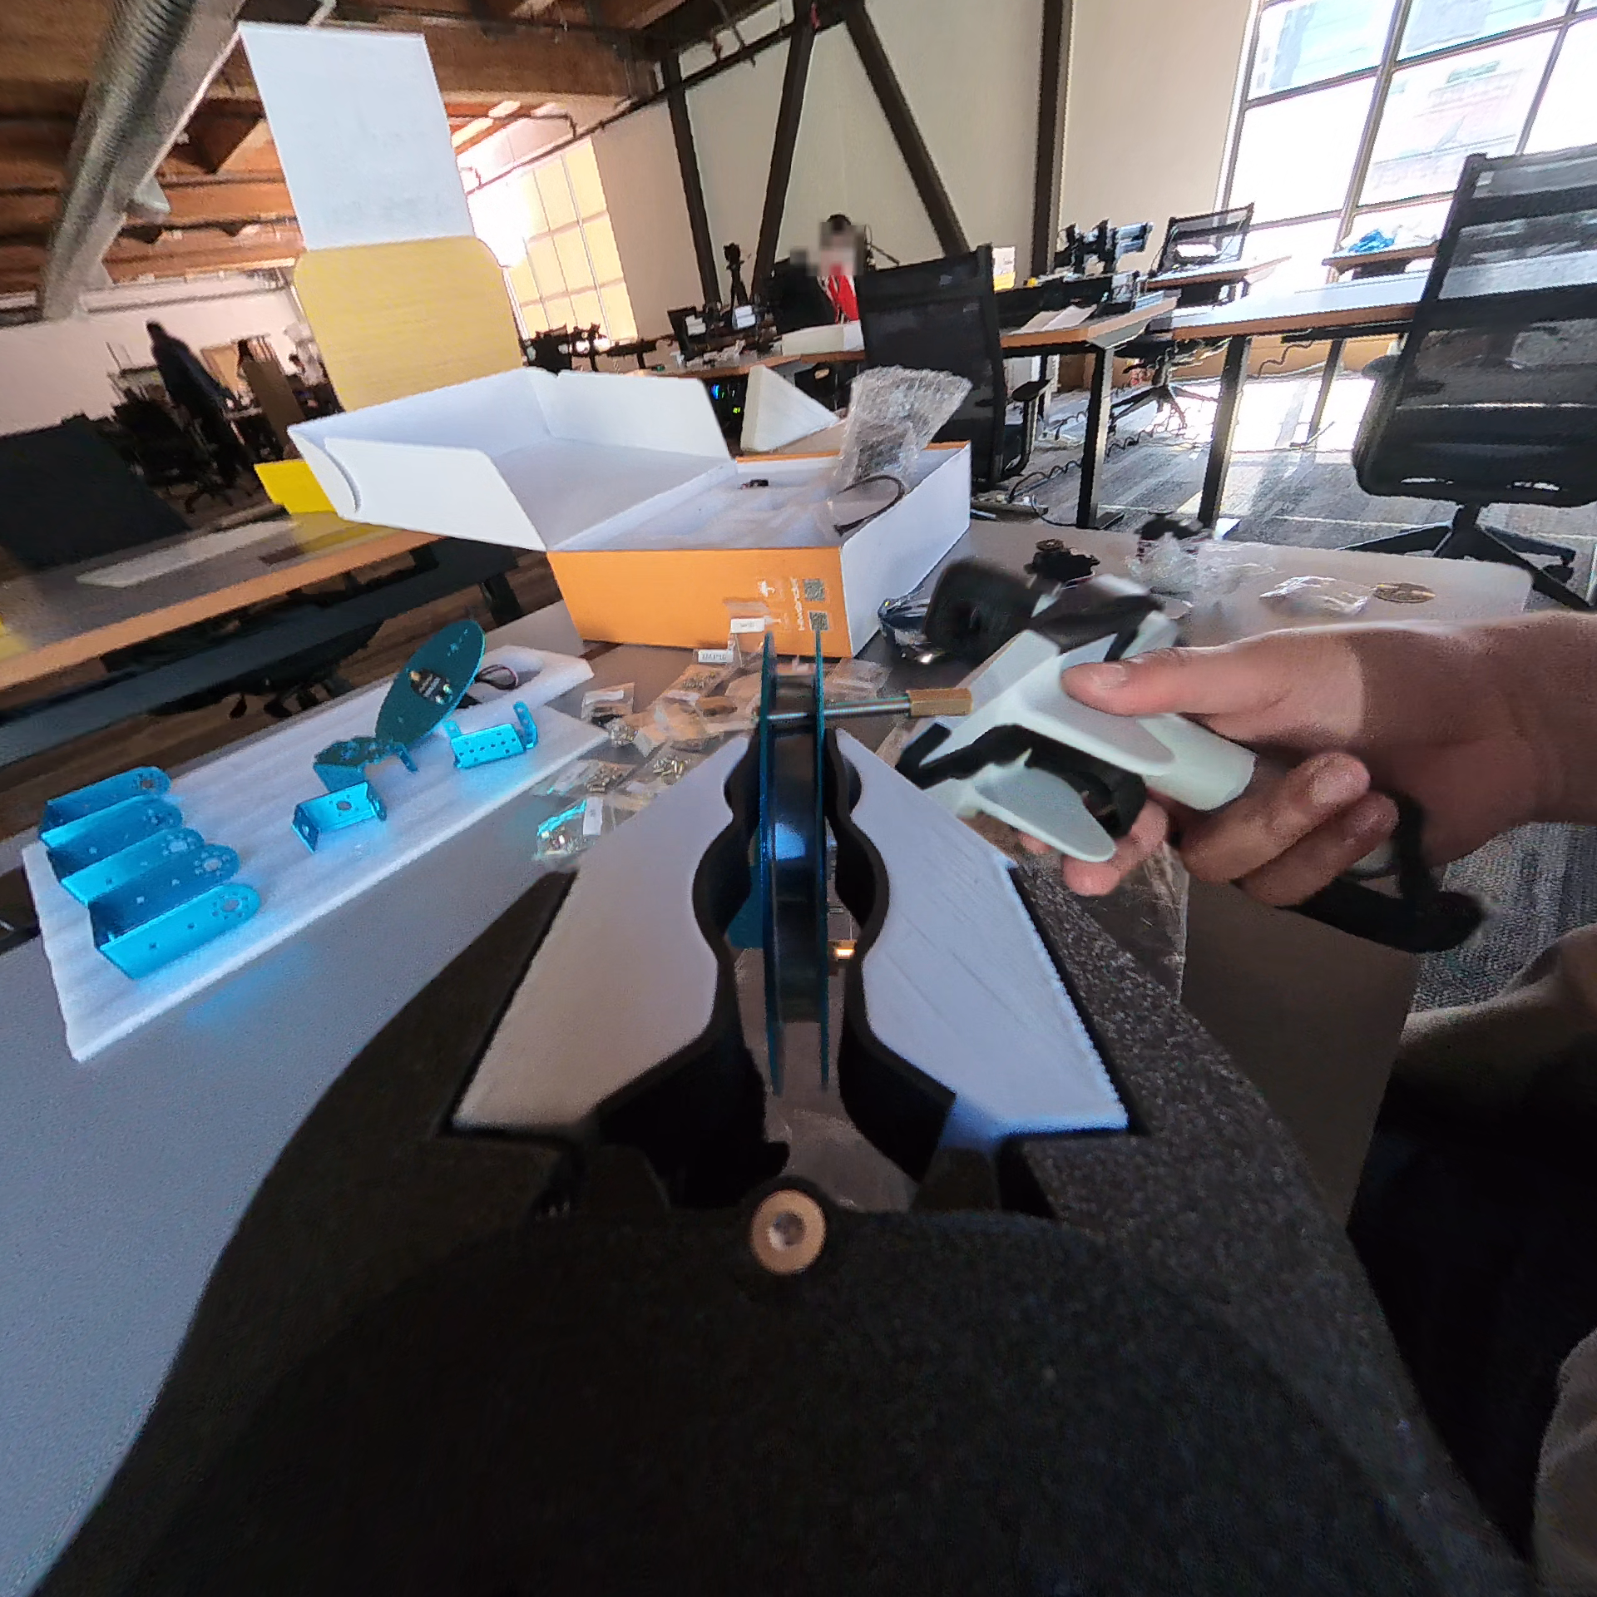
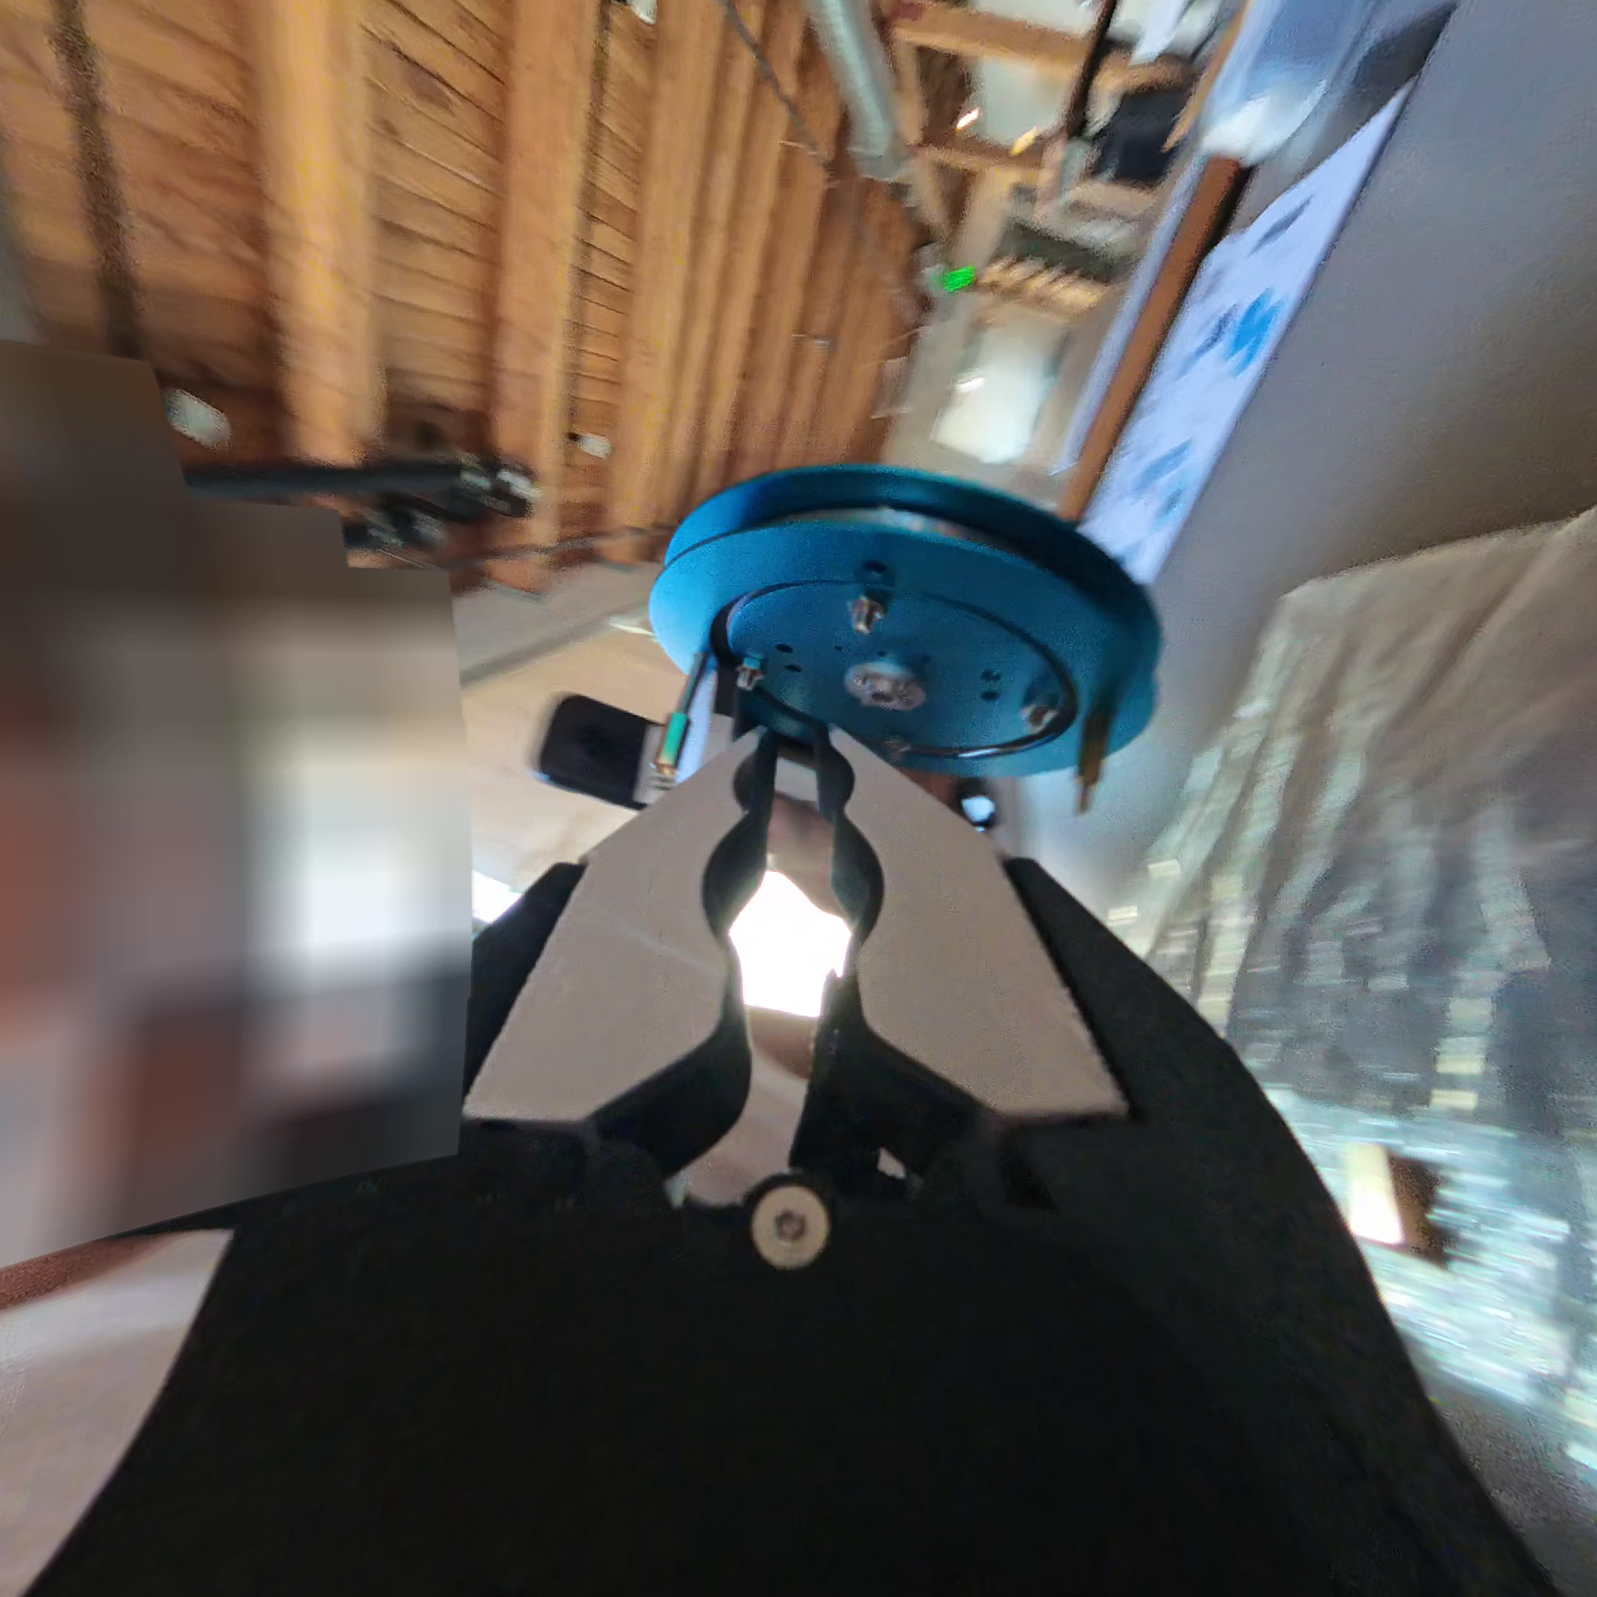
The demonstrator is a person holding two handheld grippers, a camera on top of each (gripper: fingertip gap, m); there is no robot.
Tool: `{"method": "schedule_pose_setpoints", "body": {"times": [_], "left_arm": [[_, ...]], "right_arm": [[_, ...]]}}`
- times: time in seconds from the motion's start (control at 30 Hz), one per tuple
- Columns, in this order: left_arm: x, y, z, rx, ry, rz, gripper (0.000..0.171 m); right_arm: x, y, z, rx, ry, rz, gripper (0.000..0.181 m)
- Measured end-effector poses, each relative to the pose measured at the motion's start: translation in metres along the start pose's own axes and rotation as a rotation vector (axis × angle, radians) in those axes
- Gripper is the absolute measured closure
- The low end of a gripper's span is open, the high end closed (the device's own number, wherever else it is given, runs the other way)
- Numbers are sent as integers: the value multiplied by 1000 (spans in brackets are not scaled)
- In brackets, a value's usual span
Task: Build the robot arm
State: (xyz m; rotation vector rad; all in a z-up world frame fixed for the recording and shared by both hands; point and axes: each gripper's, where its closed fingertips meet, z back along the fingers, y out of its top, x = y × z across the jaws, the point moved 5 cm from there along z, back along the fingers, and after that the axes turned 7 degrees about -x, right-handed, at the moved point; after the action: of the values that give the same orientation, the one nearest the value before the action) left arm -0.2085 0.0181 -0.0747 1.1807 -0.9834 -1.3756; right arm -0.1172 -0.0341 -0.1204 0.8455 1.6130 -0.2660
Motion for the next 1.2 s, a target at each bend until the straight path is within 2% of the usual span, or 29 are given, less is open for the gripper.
{"method": "schedule_pose_setpoints", "body": {"times": [0.1,0.17,0.2,0.23,0.27,0.33,0.4,0.57,0.67,0.83,0.9,0.97,1.07,1.2], "left_arm": [[-5,-5,-2,-50,19,43,160],[-10,-10,-6,-87,26,79,160],[-12,-13,-7,-102,27,97,160],[-13,-15,-9,-114,22,113,160],[-13,-16,-11,-120,15,119,160],[-13,-16,-12,-122,4,128,160],[-11,-14,-13,-122,-8,125,160],[-8,-9,-10,-104,-19,133,160],[-8,-8,-9,-97,-25,138,160],[-9,-8,-8,-104,-20,138,160],[-9,-8,-8,-101,-21,145,160],[-9,-10,-9,-115,-8,125,160],[-6,-7,-7,-91,-34,131,160],[-6,-6,-7,-106,1,100,160]], "right_arm": [[-15,1,5,-59,-299,561,170],[-22,-12,1,-193,-530,1028,149],[-24,-17,-2,-244,-656,1220,132],[-27,-22,-6,-287,-747,1370,114],[-28,-26,-10,-329,-824,1502,108],[-30,-29,-17,-388,-938,1691,114],[-31,-29,-22,-406,-972,1744,114],[-28,-26,-25,-422,-936,1729,120],[-19,-24,-21,-462,-965,1703,121],[-39,-29,-27,-378,-916,1751,122],[-35,-31,-29,-395,-925,1749,120],[-32,-28,-27,-361,-916,1727,126],[-22,-21,-20,-378,-962,1666,120],[-36,-26,-28,-372,-955,1709,124]]}}
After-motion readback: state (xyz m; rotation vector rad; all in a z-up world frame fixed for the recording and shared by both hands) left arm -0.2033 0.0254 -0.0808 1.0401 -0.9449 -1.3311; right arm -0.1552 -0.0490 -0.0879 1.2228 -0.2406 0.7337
